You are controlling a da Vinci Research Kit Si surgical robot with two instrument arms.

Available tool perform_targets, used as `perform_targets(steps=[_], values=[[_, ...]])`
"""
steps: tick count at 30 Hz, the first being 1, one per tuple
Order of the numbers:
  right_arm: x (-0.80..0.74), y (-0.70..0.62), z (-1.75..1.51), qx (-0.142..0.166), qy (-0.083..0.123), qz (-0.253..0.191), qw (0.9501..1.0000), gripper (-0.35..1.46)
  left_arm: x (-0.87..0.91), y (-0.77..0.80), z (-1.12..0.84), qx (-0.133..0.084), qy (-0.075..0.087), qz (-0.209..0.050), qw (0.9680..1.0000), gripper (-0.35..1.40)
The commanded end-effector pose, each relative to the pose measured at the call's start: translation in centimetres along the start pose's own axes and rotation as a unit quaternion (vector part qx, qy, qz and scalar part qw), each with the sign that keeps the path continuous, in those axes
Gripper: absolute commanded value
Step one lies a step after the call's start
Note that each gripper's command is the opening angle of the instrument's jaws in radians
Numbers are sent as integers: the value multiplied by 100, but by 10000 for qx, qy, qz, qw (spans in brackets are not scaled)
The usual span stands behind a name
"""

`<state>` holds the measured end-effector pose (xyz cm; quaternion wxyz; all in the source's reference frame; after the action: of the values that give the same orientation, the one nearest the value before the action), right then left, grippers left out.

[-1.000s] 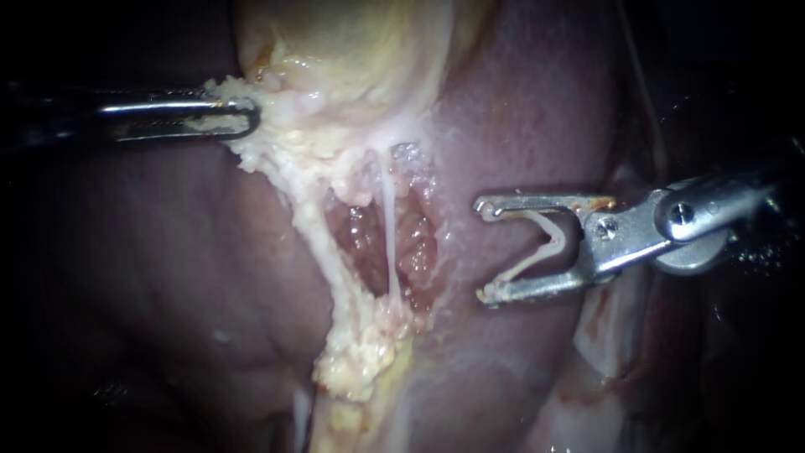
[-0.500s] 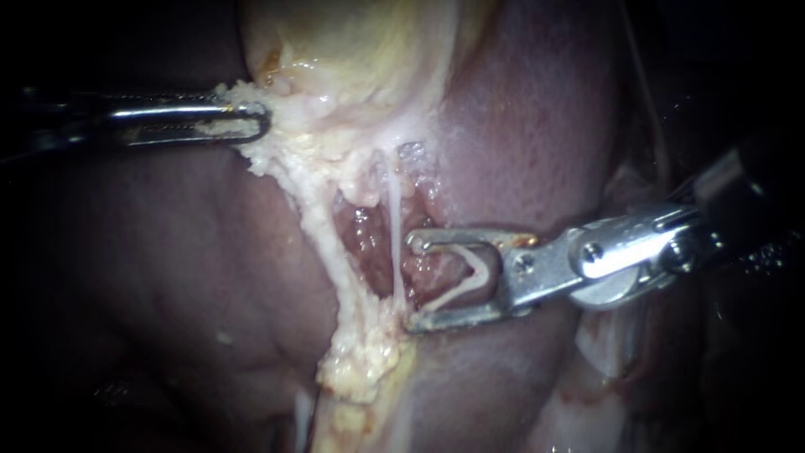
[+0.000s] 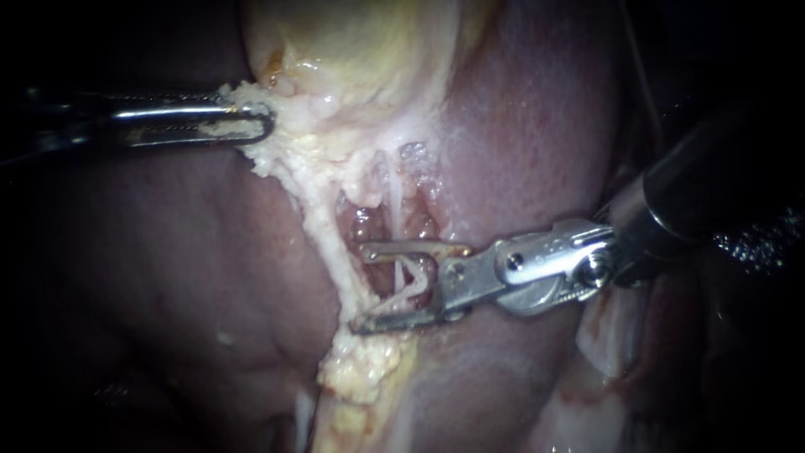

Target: Clipping first clip left tube

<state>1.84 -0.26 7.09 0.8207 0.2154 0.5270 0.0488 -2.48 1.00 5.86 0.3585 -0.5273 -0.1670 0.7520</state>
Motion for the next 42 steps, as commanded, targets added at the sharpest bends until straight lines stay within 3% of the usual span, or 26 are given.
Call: perform_targets(steps=[1, 15, 27, 35, 42], values=[[-1, -1, 2, 65, 62, -36, 10000, 50, 0, 0, 0, 2, -1, 0, 10000, -35], [1, -7, 26, 679, 627, 71, 9957, 49, 1, 0, 0, 2, -1, -1, 10000, -35], [12, -9, 18, 854, 1160, 283, 9892, 49, 0, -3, 0, -2, -1, 1, 10000, -35], [17, -17, 32, 1272, 1218, 307, 9839, 46, 0, -3, 3, 7, 1, 0, 10000, -35], [18, -23, 48, 1379, 1248, 308, 9821, 45, 0, -3, 7, 15, 3, 0, 10000, -35]])
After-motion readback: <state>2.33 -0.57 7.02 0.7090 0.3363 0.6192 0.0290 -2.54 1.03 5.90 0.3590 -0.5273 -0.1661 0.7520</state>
